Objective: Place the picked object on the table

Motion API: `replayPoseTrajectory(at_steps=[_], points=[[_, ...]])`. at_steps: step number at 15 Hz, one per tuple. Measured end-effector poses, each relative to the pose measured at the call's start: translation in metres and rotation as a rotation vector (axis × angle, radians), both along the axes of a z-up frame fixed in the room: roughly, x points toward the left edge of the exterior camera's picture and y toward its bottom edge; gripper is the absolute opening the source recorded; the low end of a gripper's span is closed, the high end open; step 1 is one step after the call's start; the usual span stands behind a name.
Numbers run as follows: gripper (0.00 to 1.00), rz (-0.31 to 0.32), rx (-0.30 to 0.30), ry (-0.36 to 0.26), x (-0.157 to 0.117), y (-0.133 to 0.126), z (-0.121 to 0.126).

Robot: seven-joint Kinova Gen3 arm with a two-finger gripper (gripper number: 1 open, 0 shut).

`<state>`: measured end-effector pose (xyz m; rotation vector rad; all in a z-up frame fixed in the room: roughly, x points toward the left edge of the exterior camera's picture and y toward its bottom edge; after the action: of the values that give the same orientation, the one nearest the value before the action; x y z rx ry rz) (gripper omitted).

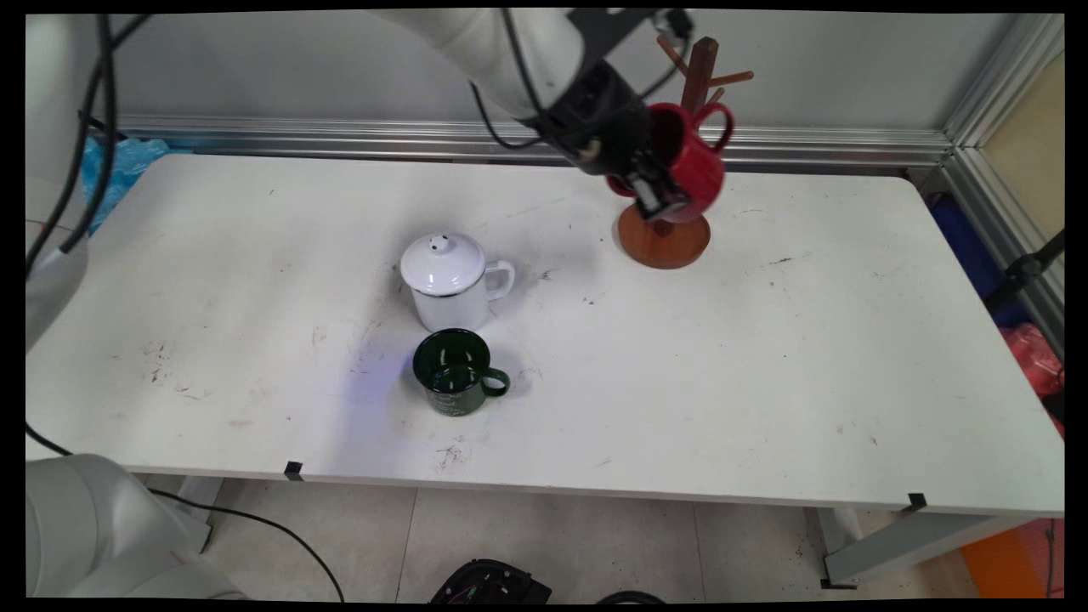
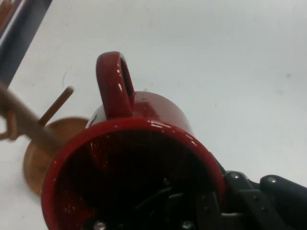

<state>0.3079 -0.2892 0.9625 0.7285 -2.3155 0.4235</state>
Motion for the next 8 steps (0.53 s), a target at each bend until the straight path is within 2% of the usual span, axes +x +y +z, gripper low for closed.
replayPoseTrajectory(at_steps=[8], points=[[0.0,-0.025,0.024,-0.121,0.068,-0.007,0.012]])
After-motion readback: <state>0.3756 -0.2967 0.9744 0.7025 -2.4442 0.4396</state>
